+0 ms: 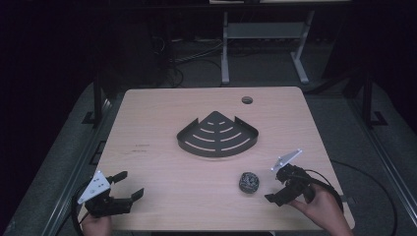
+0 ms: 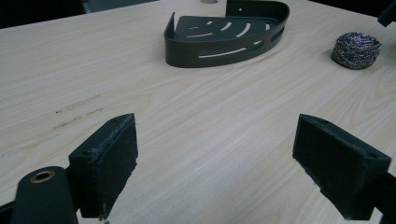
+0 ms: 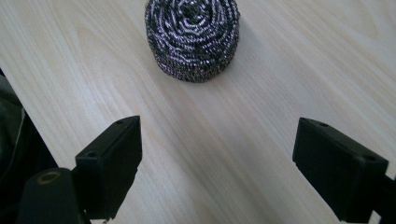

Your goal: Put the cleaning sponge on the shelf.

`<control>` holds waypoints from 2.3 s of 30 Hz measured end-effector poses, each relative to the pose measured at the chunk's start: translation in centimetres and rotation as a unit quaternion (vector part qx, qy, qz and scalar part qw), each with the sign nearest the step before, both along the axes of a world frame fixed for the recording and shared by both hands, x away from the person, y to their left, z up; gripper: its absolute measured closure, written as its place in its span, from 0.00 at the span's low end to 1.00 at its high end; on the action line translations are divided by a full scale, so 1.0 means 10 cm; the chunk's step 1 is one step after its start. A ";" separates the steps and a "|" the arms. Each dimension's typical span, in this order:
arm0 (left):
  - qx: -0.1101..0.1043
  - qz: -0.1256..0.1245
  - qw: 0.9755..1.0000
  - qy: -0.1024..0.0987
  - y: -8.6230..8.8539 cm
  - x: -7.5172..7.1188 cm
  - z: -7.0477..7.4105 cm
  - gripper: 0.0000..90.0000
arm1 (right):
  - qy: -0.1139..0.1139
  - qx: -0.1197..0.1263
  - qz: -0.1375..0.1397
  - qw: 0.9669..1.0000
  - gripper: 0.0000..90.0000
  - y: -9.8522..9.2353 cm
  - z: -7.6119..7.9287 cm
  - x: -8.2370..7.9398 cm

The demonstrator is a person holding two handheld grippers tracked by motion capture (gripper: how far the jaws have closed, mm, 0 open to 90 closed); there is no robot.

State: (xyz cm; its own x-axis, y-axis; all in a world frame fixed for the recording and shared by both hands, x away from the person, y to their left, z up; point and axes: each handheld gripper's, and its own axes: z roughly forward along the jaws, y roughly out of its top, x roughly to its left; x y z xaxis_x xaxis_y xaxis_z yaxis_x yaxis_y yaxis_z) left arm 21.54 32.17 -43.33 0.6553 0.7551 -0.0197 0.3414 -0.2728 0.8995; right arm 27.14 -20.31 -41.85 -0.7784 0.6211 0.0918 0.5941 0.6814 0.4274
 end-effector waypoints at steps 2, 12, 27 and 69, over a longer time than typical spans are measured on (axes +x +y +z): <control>-0.001 0.001 1.000 0.000 0.00 0.00 0.00 0.15 | -0.001 0.000 0.003 1.000 0.17 0.02 0.00 0.01; -0.003 0.003 1.000 -0.002 0.03 -0.01 0.01 0.15 | 0.000 -0.006 0.017 1.000 0.17 0.17 0.01 0.07; -0.006 0.006 1.000 -0.004 0.05 -0.01 0.01 0.15 | 0.006 -0.021 0.046 0.999 0.17 0.44 -0.01 0.21; -0.015 0.009 1.000 -0.008 0.09 -0.01 0.03 0.15 | 0.040 -0.070 0.072 0.994 0.34 0.77 -0.20 0.46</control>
